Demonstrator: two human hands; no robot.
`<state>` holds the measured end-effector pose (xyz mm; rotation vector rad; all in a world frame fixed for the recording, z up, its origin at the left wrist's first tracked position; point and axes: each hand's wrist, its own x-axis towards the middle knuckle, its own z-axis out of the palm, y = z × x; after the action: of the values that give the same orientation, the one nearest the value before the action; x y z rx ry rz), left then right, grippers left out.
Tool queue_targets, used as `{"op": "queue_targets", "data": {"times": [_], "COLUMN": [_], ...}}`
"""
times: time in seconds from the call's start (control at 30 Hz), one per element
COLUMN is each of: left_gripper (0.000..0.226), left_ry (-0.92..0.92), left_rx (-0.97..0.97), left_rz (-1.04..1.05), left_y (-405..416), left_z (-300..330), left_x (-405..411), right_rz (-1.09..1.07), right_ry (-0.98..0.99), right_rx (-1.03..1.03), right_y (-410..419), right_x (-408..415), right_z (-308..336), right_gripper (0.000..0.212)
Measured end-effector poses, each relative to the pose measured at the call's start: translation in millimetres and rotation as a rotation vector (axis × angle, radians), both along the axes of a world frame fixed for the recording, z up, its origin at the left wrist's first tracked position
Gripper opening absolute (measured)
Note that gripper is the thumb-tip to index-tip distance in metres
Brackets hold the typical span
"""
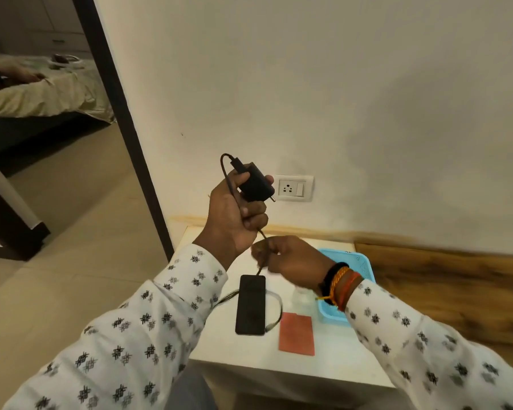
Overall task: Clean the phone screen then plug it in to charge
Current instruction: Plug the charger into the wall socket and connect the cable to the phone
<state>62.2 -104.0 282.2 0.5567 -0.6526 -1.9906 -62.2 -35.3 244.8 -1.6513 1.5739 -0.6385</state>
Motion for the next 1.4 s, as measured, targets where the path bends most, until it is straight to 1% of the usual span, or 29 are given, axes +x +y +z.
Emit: {"op": "queue_targets", "data": {"times": [0.03, 0.07, 0.1, 0.13, 0.17, 0.2, 0.27, 0.33, 0.4, 0.47, 0.5, 0.57, 0.63, 0.7, 0.8, 0.87, 1.03, 1.13, 1.17, 1.23, 1.27, 1.33, 1.37, 1.4], "left_gripper": [0.029, 0.029, 0.028, 0.026, 0.023, 0.019, 0.021, 0.023, 0.017, 0.004, 0.004, 0.013, 0.023, 0.027, 0.012, 0.005, 0.009, 0.025, 0.026, 0.02, 0.014, 0.01, 0.011, 0.012], "left_ry": [-0.054, -0.107, -0.151, -0.188, -0.217, -0.241, -0.28, -0.321, -0.362, -0.406, -0.427, -0.424, -0.388, -0.397, -0.444, -0.489, -0.75, -0.986, -1.07, -1.175, -1.182, -1.104, -1.058, -1.033], "left_rx": [-0.021, -0.043, -0.061, -0.073, -0.082, -0.092, -0.138, -0.177, -0.203, -0.241, -0.253, -0.249, -0.267, -0.336, -0.469, -0.551, -0.736, -0.777, -0.787, -0.811, -0.806, -0.744, -0.708, -0.681], "left_rz": [-0.009, -0.018, -0.025, -0.031, -0.037, -0.052, -0.091, -0.118, -0.109, -0.051, -0.007, 0.082, 0.106, 0.115, 0.207, 0.257, 0.319, 0.381, 0.373, 0.33, 0.327, 0.379, 0.417, 0.454], "left_y": [-1, -1, -1, -1, 0, 1, 4, 6, 8, 9, 8, 6, 0, -7, -19, -25, -35, -41, -43, -44, -44, -43, -43, -43], "left_z": [0, 1, 1, 1, 1, 2, 4, 8, 12, 14, 13, 13, 15, 19, 26, 29, 25, 11, 6, -6, -12, -19, -20, -20], "left_x": [1, 1, 1, 1, 1, -1, -5, -9, -11, -12, -12, -8, 2, 17, 40, 53, 73, 77, 77, 77, 76, 72, 69, 67], "right_rz": [-0.056, -0.143, -0.226, -0.27, -0.275, -0.257, -0.188, -0.147, -0.156, -0.207, -0.243, -0.338, -0.447, -0.572, -0.792, -0.923, -1.174, -1.24, -1.243, -1.233, -1.236, -1.243, -1.226, -1.187], "right_ry": [0.067, 0.036, -0.093, -0.245, -0.342, -0.346, -0.19, -0.039, 0.006, 0.057, 0.072, 0.076, 0.052, 0.005, -0.068, -0.17, -0.529, -0.657, -0.681, -0.659, -0.586, -0.428, -0.41, -0.44], "right_rx": [-0.119, -0.234, -0.316, -0.353, -0.369, -0.39, -0.457, -0.544, -0.617, -0.701, -0.744, -0.798, -0.82, -0.822, -0.786, -0.735, -0.714, -0.689, -0.674, -0.664, -0.659, -0.657, -0.661, -0.668], "right_y": [-4, -7, -9, -13, -17, -20, -24, -26, -25, -23, -22, -23, -25, -28, -32, -34, -29, -22, -21, -18, -16, -13, -12, -10], "right_x": [-5, -9, -14, -19, -22, -25, -25, -22, -20, -22, -25, -35, -49, -66, -105, -132, -182, -198, -202, -203, -202, -200, -199, -197], "right_z": [6, 13, 22, 30, 37, 44, 53, 55, 53, 52, 53, 55, 59, 67, 81, 89, 94, 91, 88, 82, 79, 74, 72, 70], "right_gripper": [0.024, 0.025, 0.028, 0.031, 0.035, 0.039, 0.044, 0.041, 0.033, 0.024, 0.023, 0.025, 0.027, 0.027, 0.03, 0.036, 0.04, 0.035, 0.036, 0.039, 0.041, 0.045, 0.045, 0.044]}}
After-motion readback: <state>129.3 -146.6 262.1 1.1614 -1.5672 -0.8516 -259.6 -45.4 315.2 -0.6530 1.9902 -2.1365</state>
